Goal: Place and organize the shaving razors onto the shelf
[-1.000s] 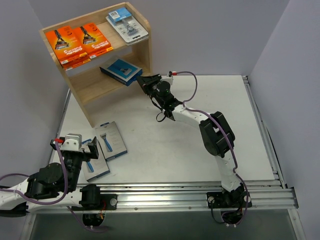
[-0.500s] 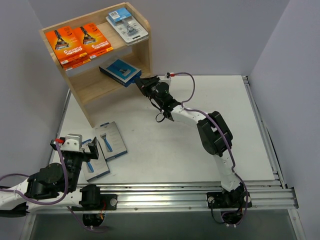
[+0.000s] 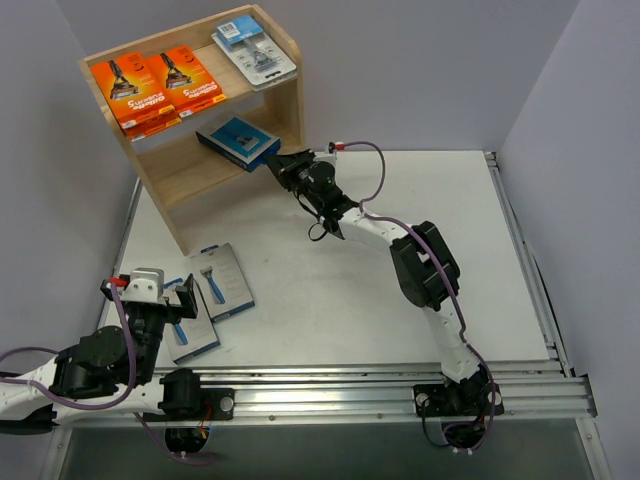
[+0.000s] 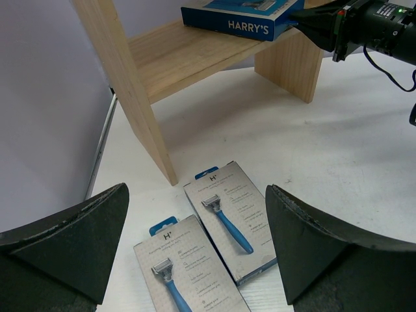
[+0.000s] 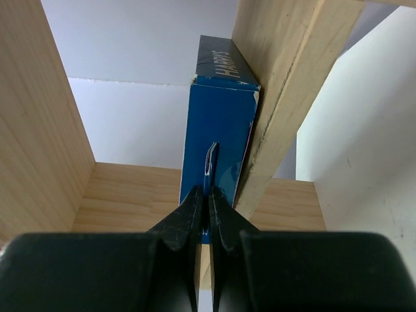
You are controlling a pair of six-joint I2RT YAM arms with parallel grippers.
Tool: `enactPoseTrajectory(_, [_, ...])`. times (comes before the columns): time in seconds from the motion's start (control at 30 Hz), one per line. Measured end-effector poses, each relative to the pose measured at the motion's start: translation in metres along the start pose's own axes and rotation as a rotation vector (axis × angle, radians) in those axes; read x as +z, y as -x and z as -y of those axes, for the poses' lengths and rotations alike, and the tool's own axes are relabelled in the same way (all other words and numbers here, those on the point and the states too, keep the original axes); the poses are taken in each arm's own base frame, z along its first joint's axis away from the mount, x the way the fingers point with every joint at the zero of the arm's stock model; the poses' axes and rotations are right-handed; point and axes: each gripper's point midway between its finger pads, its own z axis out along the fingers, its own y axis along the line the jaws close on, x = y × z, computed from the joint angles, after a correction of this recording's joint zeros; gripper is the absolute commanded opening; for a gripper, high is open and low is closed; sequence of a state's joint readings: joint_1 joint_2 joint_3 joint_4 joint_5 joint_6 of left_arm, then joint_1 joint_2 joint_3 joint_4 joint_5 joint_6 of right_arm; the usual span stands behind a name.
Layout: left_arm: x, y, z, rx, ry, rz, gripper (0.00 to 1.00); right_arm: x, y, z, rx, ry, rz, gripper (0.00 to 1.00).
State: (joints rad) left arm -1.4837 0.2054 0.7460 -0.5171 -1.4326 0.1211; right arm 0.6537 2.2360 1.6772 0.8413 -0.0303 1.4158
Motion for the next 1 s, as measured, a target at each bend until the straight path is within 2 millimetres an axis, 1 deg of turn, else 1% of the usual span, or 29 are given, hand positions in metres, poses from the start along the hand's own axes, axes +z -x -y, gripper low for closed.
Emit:
enactPoseTrajectory(0.17, [0.0,0.0,0.0,-0.001,0.0,-0.001,0.95,0.003,-0.001,0.0,0.002,0.005,-0.006,0.0])
enactPoseTrajectory(0.23, [0.0,-0.001,0.0,0.0,0.0,-0.001,1.0,0.004,-0.002,0.001,0.002,0.004,-0.007,0.0])
enactPoseTrajectory(0.3, [0.0,-0.001,0.0,-0.001,-0.002,-0.001,0.89,0.004,-0.002,0.0,0.002,0.006,-0.006,0.0])
enactPoseTrajectory(0.4, [0.0,-0.001,0.001,0.003,-0.006,-0.001,0.82,0.004,0.0,-0.006,0.008,0.035,0.011,0.0])
enactPoseTrajectory(0.43, [0.0,-0.001,0.001,0.003,-0.008,-0.001,0.82,0.004,0.002,-0.009,0.011,0.049,0.022,0.0])
enactPoseTrajectory(0.5, [0.0,-0.001,0.001,0.005,-0.01,-0.001,0.82,0.003,0.004,-0.015,0.016,0.076,0.045,0.0])
enactPoseTrajectory(0.6, [0.0,-0.001,0.002,0.003,-0.015,0.0,0.83,0.003,0.005,-0.017,0.007,0.09,0.078,0.0])
enactPoseTrajectory(0.77, [0.0,-0.001,0.001,-0.001,-0.018,0.001,0.84,0.002,0.002,-0.023,-0.011,0.11,0.123,0.0])
enactPoseTrajectory(1.0, [0.0,-0.001,0.002,-0.001,-0.022,0.001,0.85,0.001,-0.001,-0.022,-0.048,0.1,0.189,0.0])
